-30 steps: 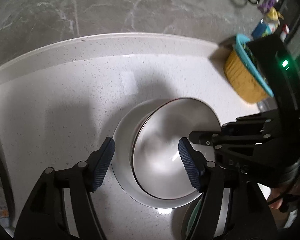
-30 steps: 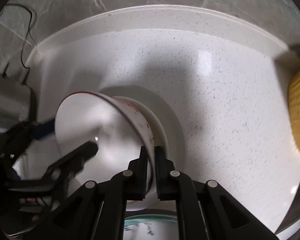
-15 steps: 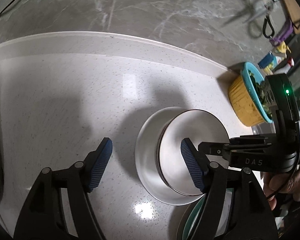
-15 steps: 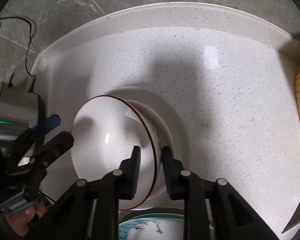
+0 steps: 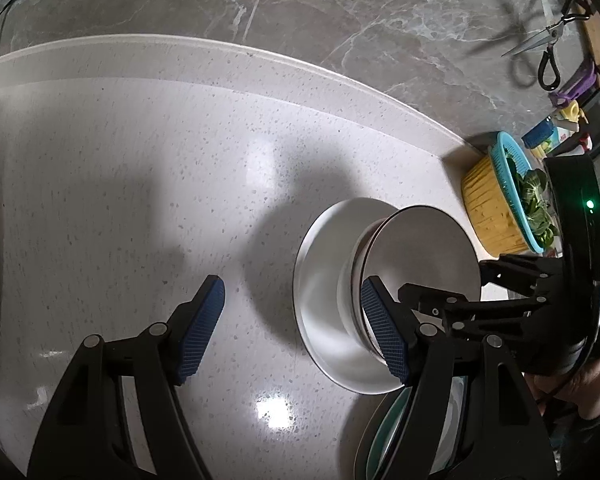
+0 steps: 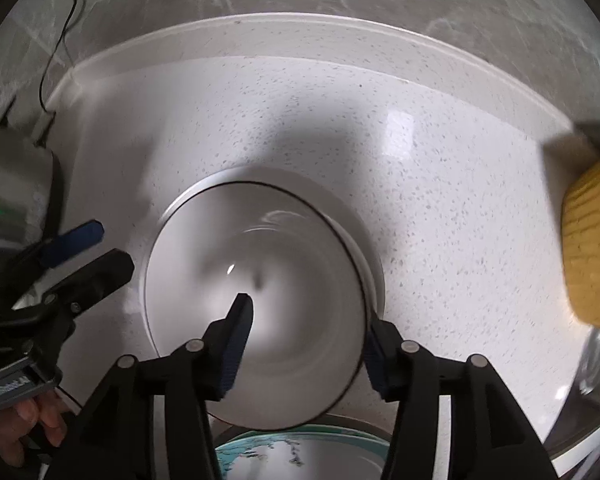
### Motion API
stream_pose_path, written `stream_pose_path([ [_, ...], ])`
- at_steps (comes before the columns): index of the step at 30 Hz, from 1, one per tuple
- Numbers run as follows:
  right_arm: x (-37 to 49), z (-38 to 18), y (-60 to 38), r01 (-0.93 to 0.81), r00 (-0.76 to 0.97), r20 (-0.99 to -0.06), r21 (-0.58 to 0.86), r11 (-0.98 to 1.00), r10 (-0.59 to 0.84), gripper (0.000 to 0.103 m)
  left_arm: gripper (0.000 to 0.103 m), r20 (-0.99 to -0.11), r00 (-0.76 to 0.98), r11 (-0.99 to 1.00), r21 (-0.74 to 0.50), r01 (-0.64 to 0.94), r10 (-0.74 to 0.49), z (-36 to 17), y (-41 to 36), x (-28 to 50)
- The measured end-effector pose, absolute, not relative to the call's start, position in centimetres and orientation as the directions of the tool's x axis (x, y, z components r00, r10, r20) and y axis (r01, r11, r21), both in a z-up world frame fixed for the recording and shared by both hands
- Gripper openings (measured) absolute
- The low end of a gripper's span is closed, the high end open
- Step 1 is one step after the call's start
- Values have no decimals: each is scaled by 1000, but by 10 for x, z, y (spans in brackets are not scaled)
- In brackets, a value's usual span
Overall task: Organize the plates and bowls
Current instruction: 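Lower the red-floral bowl into the white bowls and open both grippers, then close both grippers on the rim of the nested bowl stack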
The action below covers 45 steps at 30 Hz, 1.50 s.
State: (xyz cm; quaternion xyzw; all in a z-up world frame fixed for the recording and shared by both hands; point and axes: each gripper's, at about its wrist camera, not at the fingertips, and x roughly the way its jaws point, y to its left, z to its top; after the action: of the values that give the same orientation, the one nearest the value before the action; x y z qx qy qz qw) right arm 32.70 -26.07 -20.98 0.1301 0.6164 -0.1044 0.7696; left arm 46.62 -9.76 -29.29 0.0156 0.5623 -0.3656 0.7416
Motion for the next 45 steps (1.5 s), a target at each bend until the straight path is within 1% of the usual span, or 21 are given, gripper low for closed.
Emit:
stream_pose_path([
  [3, 329, -208, -250, 272, 208, -975, -19, 962, -78, 55, 69, -850, 94, 740, -390, 549, -518, -297, -94, 469],
  [5, 331, -206, -245, 252, 202, -973, -57, 966, -111, 60, 69, -851, 93, 743, -392, 542, -517, -300, -92, 470],
  [7, 332, -203, -242, 238, 202, -970, -88, 967, -137, 70, 69, -852, 90, 745, -395, 537, -516, -303, -91, 472],
  [10, 336, -201, -244, 222, 195, -970, -98, 970, -143, 72, 69, -852, 82, 746, -403, 530, -518, -305, -91, 472],
  [14, 332, -194, -252, 246, 216, -972, -38, 968, -93, 73, 69, -842, 67, 726, -418, 546, -535, -307, -91, 470],
  [17, 318, -167, -272, 286, 338, -941, 128, 950, 26, 73, 69, -837, 38, 702, -432, 566, -546, -308, -88, 470],
  [18, 310, -159, -283, 305, 377, -926, 154, 940, 30, 73, 69, -836, 29, 695, -436, 573, -548, -309, -88, 471],
  [21, 286, -154, -321, 382, 430, -903, 159, 910, -23, 72, 69, -846, 16, 682, -417, 601, -532, -310, -89, 471],
  [22, 278, -159, -333, 405, 426, -904, 169, 899, -22, 69, 69, -856, 10, 679, -403, 614, -517, -312, -91, 472],
  [23, 271, -168, -344, 429, 409, -912, 172, 887, -21, 62, 69, -862, 6, 679, -395, 618, -507, -313, -92, 472],
  [25, 263, -186, -357, 449, 382, -924, 172, 877, -14, 53, 69, -869, -2, 678, -388, 624, -495, -317, -94, 472],
  [30, 256, -226, -355, 442, 341, -939, 200, 874, 42, 52, 69, -896, -22, 675, -349, 649, -443, -331, -108, 468],
  [33, 257, -236, -349, 411, 344, -936, 220, 885, 73, 52, 69, -904, -24, 675, -337, 657, -428, -338, -115, 465],
  [34, 259, -236, -346, 404, 347, -935, 220, 888, 74, 50, 69, -907, -22, 674, -328, 662, -420, -340, -118, 465],
  [36, 261, -237, -345, 399, 347, -936, 204, 894, 59, 50, 69, -913, -17, 675, -315, 667, -409, -345, -120, 465],
  [39, 260, -237, -346, 401, 353, -933, 220, 889, 71, 50, 69, -917, -15, 679, -306, 667, -399, -353, -122, 466],
  [43, 260, -228, -339, 394, 353, -935, 192, 899, 45, 50, 69, -918, -6, 680, -298, 671, -397, -358, -125, 466],
  [45, 257, -225, -337, 395, 362, -930, 211, 894, 59, 50, 69, -919, -5, 681, -295, 670, -394, -361, -126, 466],
])
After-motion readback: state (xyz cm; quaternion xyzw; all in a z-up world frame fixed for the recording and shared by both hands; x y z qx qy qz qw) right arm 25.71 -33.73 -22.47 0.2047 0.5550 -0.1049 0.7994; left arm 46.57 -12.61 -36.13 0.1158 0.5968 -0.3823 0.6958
